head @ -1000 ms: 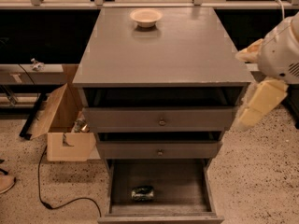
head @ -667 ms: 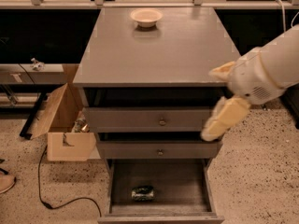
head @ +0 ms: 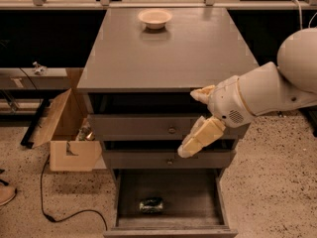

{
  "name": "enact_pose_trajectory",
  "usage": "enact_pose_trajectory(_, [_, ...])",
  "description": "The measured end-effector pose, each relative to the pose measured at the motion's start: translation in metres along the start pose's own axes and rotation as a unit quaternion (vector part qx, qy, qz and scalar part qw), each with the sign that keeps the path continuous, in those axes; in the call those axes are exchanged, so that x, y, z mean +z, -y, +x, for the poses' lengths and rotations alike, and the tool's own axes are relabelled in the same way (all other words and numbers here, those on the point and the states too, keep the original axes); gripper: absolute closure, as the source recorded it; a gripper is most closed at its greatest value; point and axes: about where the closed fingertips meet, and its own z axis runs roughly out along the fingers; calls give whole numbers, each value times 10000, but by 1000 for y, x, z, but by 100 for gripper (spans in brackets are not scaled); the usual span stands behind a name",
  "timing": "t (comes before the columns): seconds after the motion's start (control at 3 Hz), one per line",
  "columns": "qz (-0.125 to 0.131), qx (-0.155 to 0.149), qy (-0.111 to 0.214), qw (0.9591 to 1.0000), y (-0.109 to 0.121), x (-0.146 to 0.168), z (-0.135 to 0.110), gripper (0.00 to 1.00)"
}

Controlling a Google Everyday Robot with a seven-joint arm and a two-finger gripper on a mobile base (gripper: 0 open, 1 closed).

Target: Pick green can from bottom drawer and place on counter

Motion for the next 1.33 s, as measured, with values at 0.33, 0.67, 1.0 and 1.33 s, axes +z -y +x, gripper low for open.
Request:
enact_pose_trajectory(0.33, [-82, -42, -55, 9999, -5, 5, -1, 0])
enact_pose_trajectory(0.67, [-149, -35, -189, 9997, -12, 28, 29, 0])
enact_pose_trajectory(1.0, [-226, 61, -401, 9989, -24, 77, 102, 0])
enact_pose_trajectory(1.33, [-317, 163, -510, 9981, -34, 122, 160, 0])
